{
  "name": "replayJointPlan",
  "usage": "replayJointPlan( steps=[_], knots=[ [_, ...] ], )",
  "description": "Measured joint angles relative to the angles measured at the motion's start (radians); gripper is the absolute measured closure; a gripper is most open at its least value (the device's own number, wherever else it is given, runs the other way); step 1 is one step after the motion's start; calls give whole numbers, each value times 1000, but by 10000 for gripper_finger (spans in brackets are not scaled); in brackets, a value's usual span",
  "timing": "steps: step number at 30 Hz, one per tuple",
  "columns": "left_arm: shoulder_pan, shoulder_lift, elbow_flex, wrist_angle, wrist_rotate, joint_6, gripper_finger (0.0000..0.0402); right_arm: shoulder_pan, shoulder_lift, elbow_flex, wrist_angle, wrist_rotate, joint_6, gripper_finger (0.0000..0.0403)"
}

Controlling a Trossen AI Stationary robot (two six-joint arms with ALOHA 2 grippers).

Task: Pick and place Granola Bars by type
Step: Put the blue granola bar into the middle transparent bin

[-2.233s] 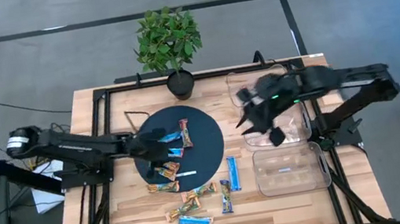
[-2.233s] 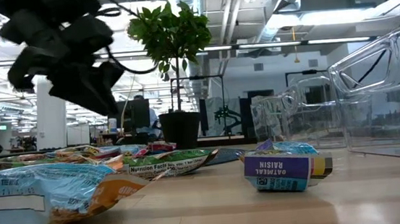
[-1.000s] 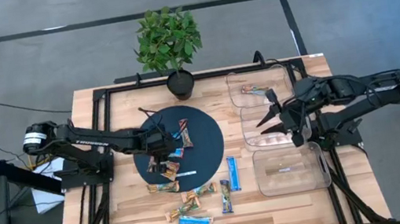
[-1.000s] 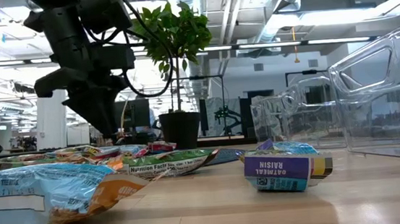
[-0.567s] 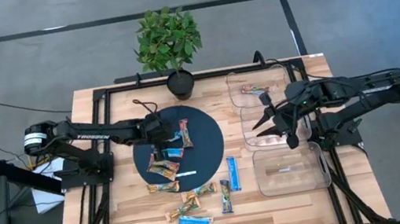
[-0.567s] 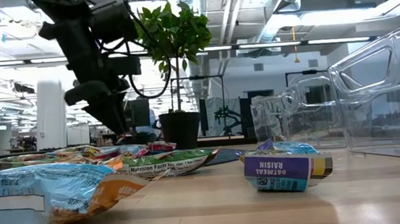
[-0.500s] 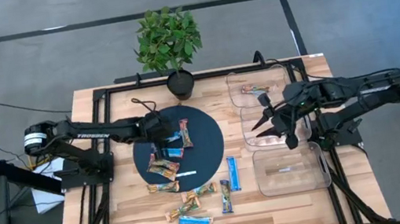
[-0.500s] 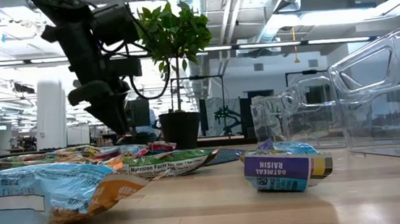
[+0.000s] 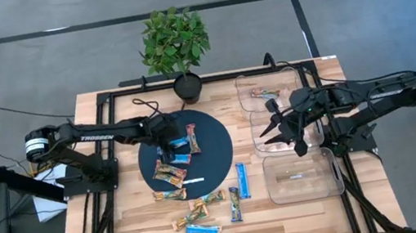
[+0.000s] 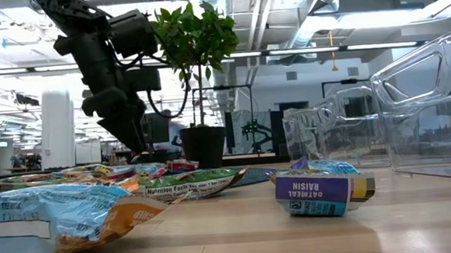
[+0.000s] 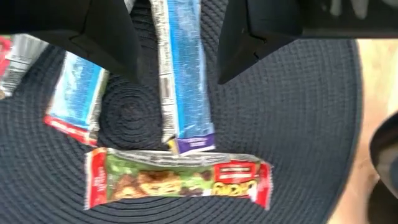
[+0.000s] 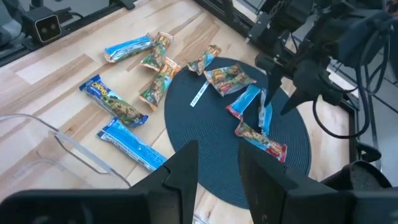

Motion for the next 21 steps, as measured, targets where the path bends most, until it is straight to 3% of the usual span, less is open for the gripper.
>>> replayJointPlan(
  steps=[12,21],
  knots=[
    [21,201,27,44,39,35,198,0,0,0,1,0,-1,296],
    [27,190,55,-11,22,40,243,0,0,0,0,0,0,296]
  ],
)
